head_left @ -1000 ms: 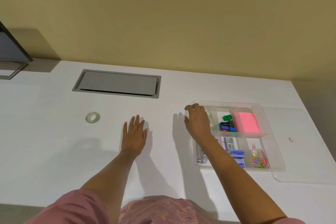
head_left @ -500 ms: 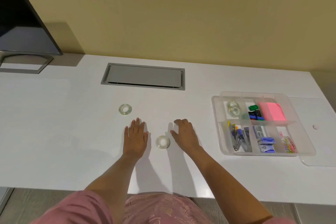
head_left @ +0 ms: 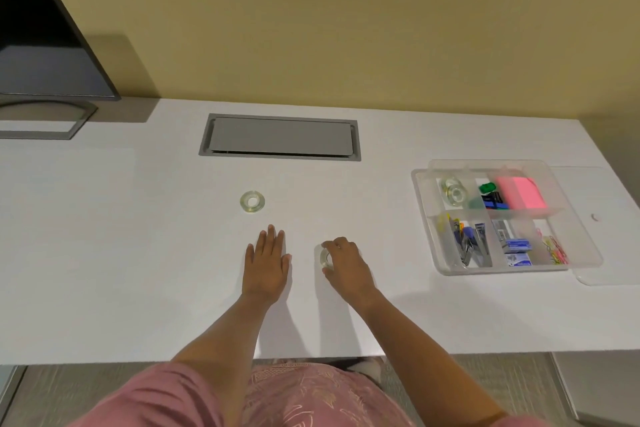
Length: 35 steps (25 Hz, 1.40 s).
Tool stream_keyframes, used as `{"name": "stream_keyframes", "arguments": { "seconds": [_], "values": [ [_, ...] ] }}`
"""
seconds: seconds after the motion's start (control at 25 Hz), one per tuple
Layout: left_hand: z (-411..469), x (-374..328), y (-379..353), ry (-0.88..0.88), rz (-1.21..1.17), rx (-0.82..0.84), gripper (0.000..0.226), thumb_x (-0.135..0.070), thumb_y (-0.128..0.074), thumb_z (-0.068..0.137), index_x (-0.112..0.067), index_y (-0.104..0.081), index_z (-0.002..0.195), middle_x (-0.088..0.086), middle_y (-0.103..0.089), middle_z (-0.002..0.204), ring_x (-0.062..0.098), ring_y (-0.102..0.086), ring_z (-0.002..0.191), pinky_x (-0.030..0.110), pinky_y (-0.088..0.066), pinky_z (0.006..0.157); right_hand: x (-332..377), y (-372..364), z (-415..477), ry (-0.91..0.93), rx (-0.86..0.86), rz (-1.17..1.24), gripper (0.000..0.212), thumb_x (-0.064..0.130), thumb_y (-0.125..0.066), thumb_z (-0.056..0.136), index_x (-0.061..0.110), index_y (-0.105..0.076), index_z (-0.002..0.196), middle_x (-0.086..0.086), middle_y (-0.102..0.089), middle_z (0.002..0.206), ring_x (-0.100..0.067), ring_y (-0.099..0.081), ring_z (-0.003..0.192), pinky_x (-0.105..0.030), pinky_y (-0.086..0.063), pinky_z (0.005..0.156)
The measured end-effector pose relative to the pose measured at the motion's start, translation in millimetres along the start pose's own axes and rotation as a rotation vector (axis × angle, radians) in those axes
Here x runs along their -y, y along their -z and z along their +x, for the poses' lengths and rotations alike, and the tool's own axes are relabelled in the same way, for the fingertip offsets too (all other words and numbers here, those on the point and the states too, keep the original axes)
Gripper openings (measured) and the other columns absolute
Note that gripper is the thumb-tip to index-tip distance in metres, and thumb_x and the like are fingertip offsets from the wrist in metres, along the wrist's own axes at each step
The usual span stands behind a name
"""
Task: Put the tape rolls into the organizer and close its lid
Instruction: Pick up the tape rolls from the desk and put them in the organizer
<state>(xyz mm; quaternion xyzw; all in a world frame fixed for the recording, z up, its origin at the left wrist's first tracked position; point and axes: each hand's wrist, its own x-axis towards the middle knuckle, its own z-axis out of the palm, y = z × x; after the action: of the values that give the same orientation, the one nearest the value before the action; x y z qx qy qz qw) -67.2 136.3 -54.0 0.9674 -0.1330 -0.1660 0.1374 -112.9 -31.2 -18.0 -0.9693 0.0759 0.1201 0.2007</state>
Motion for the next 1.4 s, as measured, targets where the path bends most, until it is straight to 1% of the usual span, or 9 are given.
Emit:
{"name": "stream_keyframes", "arguments": {
  "seconds": [0.24,0.4,0.52,0.68,0.8,1.04,1.16,1.28,1.4],
  "values": [
    [7.6,-8.9,3.1,0.006,-0.015,0.001,0.091,-0.051,0.016,0.071,-0.016,-0.009,0.151,0.005,-0.001,0.161,0.023,-0.003,0.149,0.043,-0.008,0.121,-13.7,23.0,21.8,-0.021,-0.089,0.049,0.044,0.017,-0.057,0.089,0.017,-0.045,0.131,-0.007,-0.047,0.132,-0.025,-0.045,0.12,-0.032,-0.049,0.085],
    [20.1,-30.7,5.4,0.017,0.009,0.032,0.063,-0.043,-0.006,0.094,-0.016,-0.008,0.151,0.006,0.001,0.161,0.022,-0.001,0.149,0.042,-0.007,0.122,-39.0,55.2,43.2,-0.051,-0.172,0.095,0.046,0.015,-0.061,0.087,0.015,-0.047,0.131,-0.01,-0.046,0.134,-0.028,-0.046,0.12,-0.035,-0.049,0.091],
    [31.6,-54.5,3.6,0.02,0.01,0.045,0.054,-0.032,-0.022,0.102,-0.015,-0.005,0.151,0.007,0.003,0.161,0.022,0.0,0.149,0.042,-0.006,0.122,-72.4,84.7,56.6,-0.087,-0.267,0.162,0.046,0.011,-0.063,0.085,0.012,-0.049,0.129,-0.013,-0.048,0.133,-0.03,-0.046,0.12,-0.037,-0.049,0.09],
    [46.1,-90.2,-3.9,0.01,0.002,0.044,0.055,-0.031,-0.024,0.102,-0.014,-0.005,0.151,0.008,0.003,0.161,0.024,0.0,0.149,0.043,-0.006,0.122,-127.8,125.6,67.9,-0.146,-0.403,0.207,0.046,0.006,-0.066,0.081,0.009,-0.053,0.125,-0.018,-0.05,0.129,-0.035,-0.047,0.118,-0.037,-0.044,0.093],
    [57.5,-114.3,-11.0,0.011,0.002,0.047,0.056,-0.031,-0.024,0.102,-0.014,-0.004,0.151,0.009,0.005,0.161,0.024,0.0,0.149,0.043,-0.006,0.121,-169.2,146.0,71.3,-0.25,-0.454,0.211,0.045,0.005,-0.065,0.081,0.007,-0.052,0.124,-0.019,-0.05,0.128,-0.036,-0.048,0.116,-0.039,-0.046,0.089],
    [72.8,-148.0,-19.6,0.051,-0.004,0.026,0.056,-0.032,-0.024,0.102,-0.015,-0.003,0.151,0.009,0.006,0.161,0.025,0.001,0.149,0.044,-0.006,0.121,-226.5,153.2,77.4,-0.302,-0.384,0.143,0.048,0.001,-0.065,0.08,0.002,-0.048,0.125,-0.021,-0.051,0.125,-0.036,-0.051,0.112,-0.037,-0.048,0.083],
    [74.9,-153.2,-24.5,0.077,0.027,0.005,0.056,-0.034,-0.022,0.102,-0.015,-0.001,0.151,0.009,0.006,0.161,0.025,0.001,0.149,0.044,-0.006,0.121,-233.3,152.7,87.6,-0.255,-0.358,0.118,0.047,0.0,-0.064,0.079,0.002,-0.049,0.123,-0.021,-0.053,0.119,-0.035,-0.053,0.108,-0.035,-0.048,0.075],
    [76.4,-153.3,-28.3,0.096,0.021,-0.002,0.056,-0.035,-0.022,0.102,-0.016,-0.002,0.151,0.009,0.005,0.161,0.025,0.001,0.149,0.044,-0.006,0.121,-235.0,151.3,99.0,-0.207,-0.333,0.135,0.048,-0.001,-0.064,0.079,0.003,-0.048,0.124,-0.019,-0.052,0.121,-0.034,-0.052,0.108,-0.038,-0.051,0.077],
    [76.1,-153.1,-29.3,0.106,0.024,-0.028,0.059,-0.042,-0.018,0.099,-0.014,-0.014,0.15,0.011,-0.008,0.16,0.028,-0.01,0.148,0.047,-0.014,0.119,-239.8,146.2,106.7,-0.156,-0.276,0.136,0.046,-0.002,-0.063,0.08,0.005,-0.048,0.122,-0.018,-0.051,0.122,-0.032,-0.051,0.11,-0.04,-0.052,0.078]
  ]
}}
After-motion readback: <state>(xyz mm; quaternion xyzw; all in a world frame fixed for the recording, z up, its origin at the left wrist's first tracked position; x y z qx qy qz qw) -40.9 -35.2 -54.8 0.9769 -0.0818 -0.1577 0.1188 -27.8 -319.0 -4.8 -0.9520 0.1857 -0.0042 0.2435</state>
